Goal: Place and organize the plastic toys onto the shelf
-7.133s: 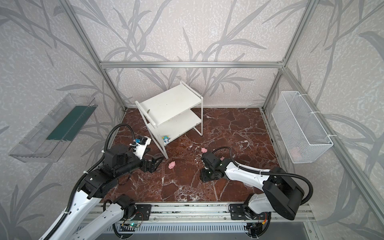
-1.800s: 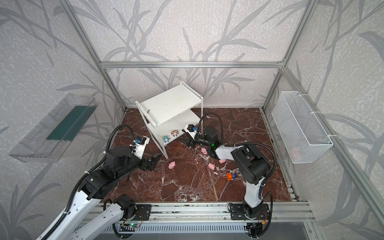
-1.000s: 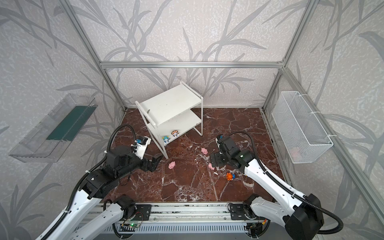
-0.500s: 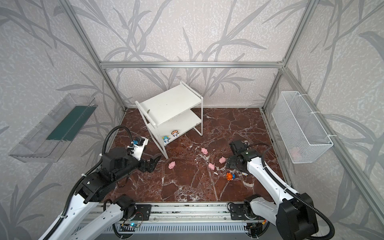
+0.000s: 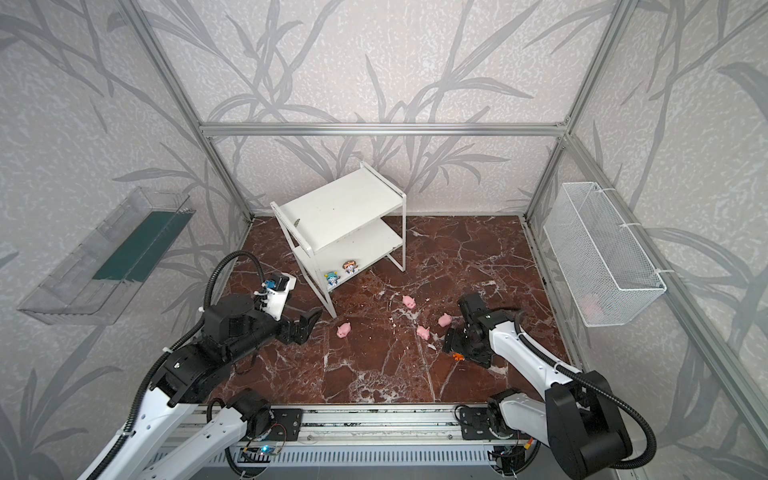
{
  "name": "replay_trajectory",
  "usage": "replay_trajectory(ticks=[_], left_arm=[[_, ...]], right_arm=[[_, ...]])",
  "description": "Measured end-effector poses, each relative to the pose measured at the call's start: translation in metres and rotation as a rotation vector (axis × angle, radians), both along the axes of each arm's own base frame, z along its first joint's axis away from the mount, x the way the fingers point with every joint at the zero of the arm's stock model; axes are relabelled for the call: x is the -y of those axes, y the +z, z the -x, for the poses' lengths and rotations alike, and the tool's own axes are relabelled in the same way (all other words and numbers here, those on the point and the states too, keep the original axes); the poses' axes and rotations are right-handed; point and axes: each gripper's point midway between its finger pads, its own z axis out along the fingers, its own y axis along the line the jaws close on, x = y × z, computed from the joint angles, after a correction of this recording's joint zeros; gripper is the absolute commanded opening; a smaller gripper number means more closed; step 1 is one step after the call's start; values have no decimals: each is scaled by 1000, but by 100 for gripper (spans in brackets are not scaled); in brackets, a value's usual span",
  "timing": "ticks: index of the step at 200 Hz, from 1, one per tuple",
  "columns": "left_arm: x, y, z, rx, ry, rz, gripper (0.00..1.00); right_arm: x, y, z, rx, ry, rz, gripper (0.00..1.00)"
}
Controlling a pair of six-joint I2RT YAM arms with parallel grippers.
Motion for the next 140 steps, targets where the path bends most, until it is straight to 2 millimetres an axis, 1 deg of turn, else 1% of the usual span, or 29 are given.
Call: replay_trajectory(ticks=[13, 22, 46, 71, 83, 96, 105, 112, 140], left_arm=[[0, 0, 0, 0, 0, 0, 99], [0, 0, 0, 0, 0, 0, 99], [0, 0, 0, 0, 1, 0, 99], [-1, 0, -1, -1, 3, 0, 99], [0, -1, -1, -4, 4, -1, 99], [0, -2, -2, -6, 5, -3, 99], [0, -2, -2, -7, 5, -3, 99], [0, -2, -2, -7, 5, -3, 99], [0, -1, -3, -4, 5, 0, 99]], right_arm=[[-11, 1, -3, 18, 35, -39, 85], [-21, 4, -6, 38, 69, -70, 82], [-49, 8, -7, 68, 164, -145, 79], [-92, 13, 1, 58, 312, -222, 77], [-113, 20, 3, 68, 395, -245, 77], [-128, 32, 2, 106, 456, -262, 78], [-129, 39, -3, 140, 468, -263, 78], [-125, 43, -8, 163, 463, -259, 78], [-98, 52, -30, 232, 392, -213, 78]])
